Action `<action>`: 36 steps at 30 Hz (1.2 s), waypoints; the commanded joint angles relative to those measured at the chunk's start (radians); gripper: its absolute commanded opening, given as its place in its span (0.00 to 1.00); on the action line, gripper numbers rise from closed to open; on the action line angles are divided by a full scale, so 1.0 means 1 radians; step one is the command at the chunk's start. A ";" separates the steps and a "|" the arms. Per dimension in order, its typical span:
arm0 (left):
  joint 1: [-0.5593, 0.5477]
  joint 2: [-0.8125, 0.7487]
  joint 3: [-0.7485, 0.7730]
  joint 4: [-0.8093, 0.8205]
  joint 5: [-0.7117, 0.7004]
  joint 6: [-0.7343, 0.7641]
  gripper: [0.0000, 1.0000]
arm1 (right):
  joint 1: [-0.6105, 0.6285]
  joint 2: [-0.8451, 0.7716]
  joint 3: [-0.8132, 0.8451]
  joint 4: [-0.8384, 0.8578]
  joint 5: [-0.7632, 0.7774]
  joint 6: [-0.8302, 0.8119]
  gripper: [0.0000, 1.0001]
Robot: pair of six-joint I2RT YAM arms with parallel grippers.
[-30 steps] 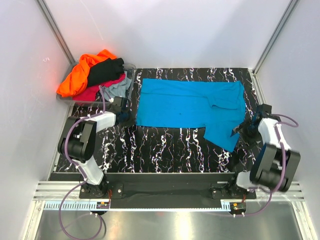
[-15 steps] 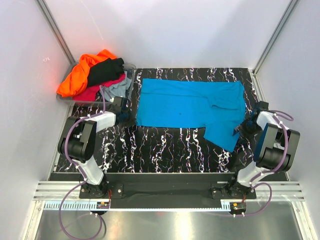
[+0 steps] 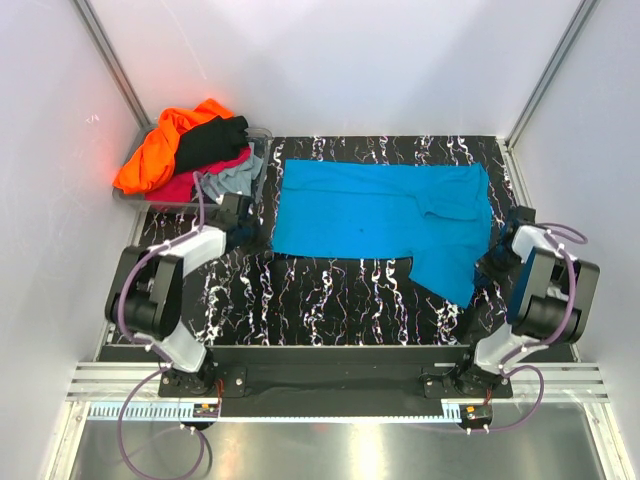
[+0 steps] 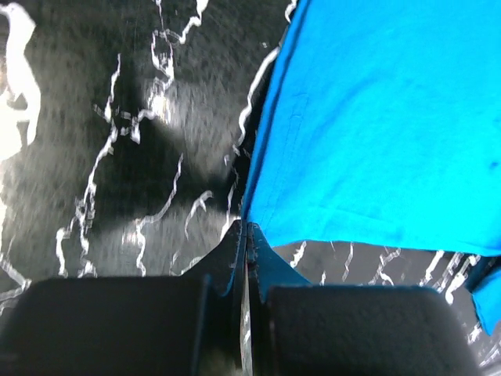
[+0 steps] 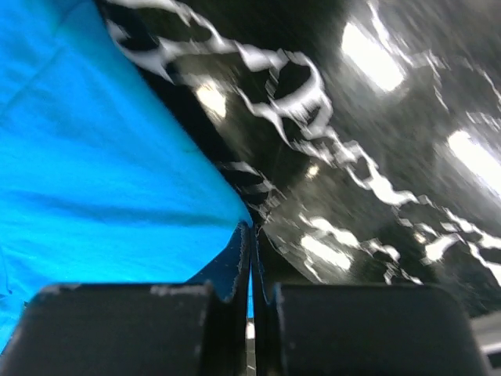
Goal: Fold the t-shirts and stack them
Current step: Fold the tshirt
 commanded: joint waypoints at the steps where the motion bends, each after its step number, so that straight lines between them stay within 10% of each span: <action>1: 0.003 -0.112 -0.042 -0.027 0.013 0.020 0.00 | -0.009 -0.126 -0.042 -0.065 0.056 -0.034 0.00; 14: -0.017 -0.350 -0.176 -0.146 0.036 0.015 0.00 | -0.009 -0.404 0.021 -0.312 0.003 0.009 0.00; 36: 0.000 0.254 0.608 -0.349 -0.111 0.139 0.00 | 0.028 0.311 0.799 -0.197 -0.227 -0.067 0.00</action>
